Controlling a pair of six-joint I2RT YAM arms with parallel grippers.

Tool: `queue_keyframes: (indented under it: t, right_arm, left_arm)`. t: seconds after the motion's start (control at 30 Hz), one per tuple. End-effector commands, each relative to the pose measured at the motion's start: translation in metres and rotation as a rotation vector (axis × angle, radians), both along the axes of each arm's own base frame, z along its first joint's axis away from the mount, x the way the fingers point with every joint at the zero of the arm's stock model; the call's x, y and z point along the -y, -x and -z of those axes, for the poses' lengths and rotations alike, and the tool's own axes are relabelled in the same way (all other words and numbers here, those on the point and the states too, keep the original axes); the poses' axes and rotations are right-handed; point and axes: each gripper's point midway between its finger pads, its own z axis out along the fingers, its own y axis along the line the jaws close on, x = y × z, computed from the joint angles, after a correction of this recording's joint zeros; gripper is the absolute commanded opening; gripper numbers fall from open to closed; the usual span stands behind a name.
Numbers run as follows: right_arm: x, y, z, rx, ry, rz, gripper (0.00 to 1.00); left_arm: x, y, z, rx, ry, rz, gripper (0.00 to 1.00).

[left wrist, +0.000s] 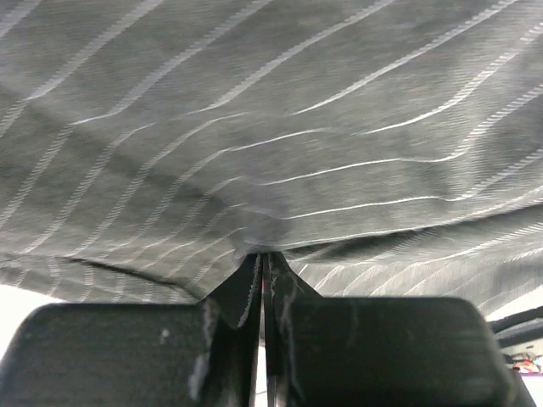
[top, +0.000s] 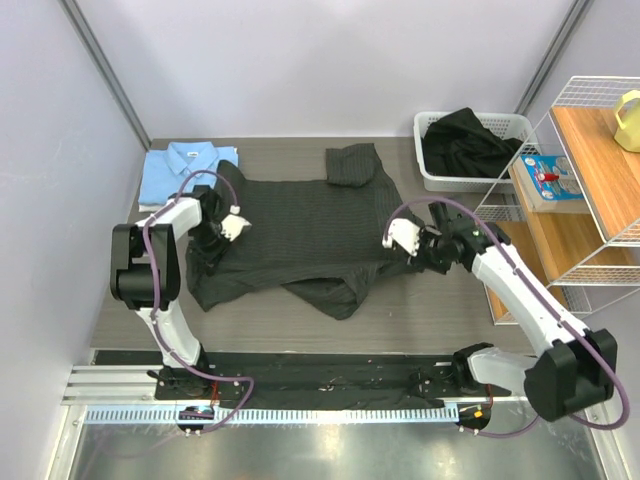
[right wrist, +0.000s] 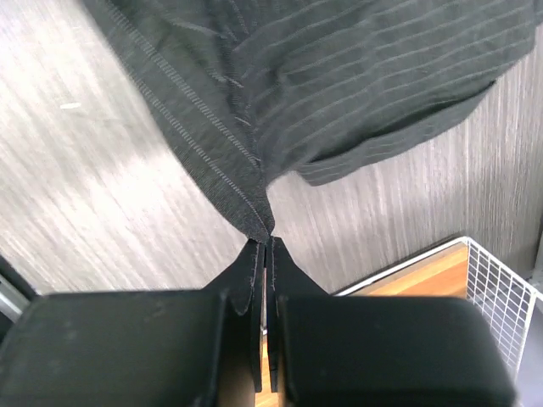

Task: Fold and stack the long sleeve shirts
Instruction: Flatten the shirt out

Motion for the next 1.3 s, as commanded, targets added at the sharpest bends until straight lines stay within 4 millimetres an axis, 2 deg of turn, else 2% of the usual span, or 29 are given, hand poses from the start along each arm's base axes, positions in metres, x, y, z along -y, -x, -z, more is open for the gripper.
queue_keyframes:
  t: [0.0,0.03,0.07,0.1,0.13,0.17,0.2,0.23,0.3,0.33,0.37,0.4,0.43,0.47,0.5,0.57,0.6,0.67,0.7,0.73,0.87,1.03,1.07,1.1,1.2,1.27]
  right_arm:
    - [0.010,-0.034,-0.018,0.013,-0.026,0.045,0.01]
    - [0.007,-0.043,-0.028,0.030,-0.044,0.056,0.01]
    - [0.000,-0.045,-0.029,0.023,-0.074,0.051,0.01]
    - [-0.004,-0.048,-0.030,0.016,-0.094,0.060,0.01]
    - [-0.010,-0.053,-0.030,0.001,-0.116,0.081,0.01]
    - [-0.014,-0.054,-0.028,-0.017,-0.127,0.088,0.01]
    - [-0.020,-0.055,-0.027,-0.028,-0.131,0.085,0.01]
    - [-0.023,-0.056,-0.023,-0.052,-0.140,0.104,0.01]
    - [-0.030,-0.058,-0.020,-0.065,-0.153,0.104,0.01]
    - [-0.031,-0.059,-0.019,-0.070,-0.156,0.110,0.01]
    - [-0.034,-0.061,-0.016,-0.077,-0.159,0.119,0.01]
    - [-0.035,-0.063,-0.015,-0.081,-0.160,0.125,0.01]
    - [-0.036,-0.066,-0.017,-0.077,-0.166,0.134,0.01]
    - [-0.037,-0.068,-0.013,-0.094,-0.168,0.151,0.01]
    - [-0.037,-0.070,-0.013,-0.094,-0.170,0.157,0.01]
    - [-0.038,-0.074,-0.013,-0.097,-0.172,0.166,0.01]
    - [-0.039,-0.075,-0.011,-0.104,-0.171,0.175,0.01]
    - [-0.038,-0.080,-0.010,-0.103,-0.166,0.187,0.01]
    - [-0.039,-0.081,-0.006,-0.113,-0.164,0.196,0.01]
    - [-0.039,-0.085,-0.007,-0.106,-0.166,0.202,0.01]
    - [-0.042,-0.089,-0.003,-0.124,-0.172,0.219,0.01]
    - [-0.044,-0.090,0.007,-0.151,-0.174,0.228,0.01]
    - [-0.045,-0.091,0.007,-0.152,-0.176,0.229,0.01]
    - [-0.045,-0.091,0.008,-0.155,-0.178,0.231,0.01]
    - [-0.046,-0.091,0.007,-0.157,-0.184,0.233,0.01]
    - [-0.046,-0.092,0.005,-0.150,-0.187,0.235,0.01]
  left_arm:
    - [-0.020,-0.025,-0.001,0.058,-0.023,-0.056,0.00]
    - [-0.013,-0.027,-0.007,0.070,0.019,-0.046,0.03]
    - [-0.005,-0.031,-0.024,0.120,0.067,-0.025,0.14]
    - [0.004,-0.027,-0.035,0.133,0.118,-0.012,0.21]
    - [0.026,-0.028,-0.050,0.169,0.242,0.005,0.27]
    - [0.038,-0.029,-0.068,0.215,0.304,0.037,0.36]
    - [0.054,-0.022,-0.098,0.273,0.380,0.081,0.41]
    - [0.073,-0.017,-0.120,0.317,0.474,0.123,0.46]
    - [0.101,-0.002,-0.152,0.401,0.515,0.257,0.56]
    - [0.127,0.013,-0.159,0.396,0.537,0.356,0.58]
    - [0.139,0.025,-0.156,0.385,0.534,0.417,0.60]
    - [0.165,0.042,-0.157,0.376,0.542,0.534,0.61]
    - [0.177,0.049,-0.160,0.405,0.536,0.595,0.61]
    - [0.183,0.055,-0.151,0.403,0.502,0.640,0.63]
    - [0.205,0.070,-0.149,0.401,0.495,0.747,0.64]
    - [0.227,0.078,-0.139,0.414,0.466,0.871,0.64]
    - [0.242,0.093,-0.129,0.404,0.425,0.971,0.64]
    - [0.261,0.096,-0.112,0.408,0.386,1.066,0.64]
    - [0.271,0.106,-0.103,0.393,0.359,1.138,0.64]
    - [0.275,0.109,-0.089,0.366,0.330,1.188,0.63]
    - [0.302,0.106,-0.066,0.406,0.298,1.293,0.62]
    - [0.318,0.099,-0.038,0.426,0.220,1.360,0.61]
    - [0.318,0.099,-0.022,0.397,0.191,1.370,0.61]
    - [0.320,0.095,-0.016,0.405,0.178,1.375,0.60]
    - [0.318,0.085,0.005,0.403,0.113,1.364,0.49]
    - [0.317,0.084,0.010,0.402,0.100,1.355,0.30]
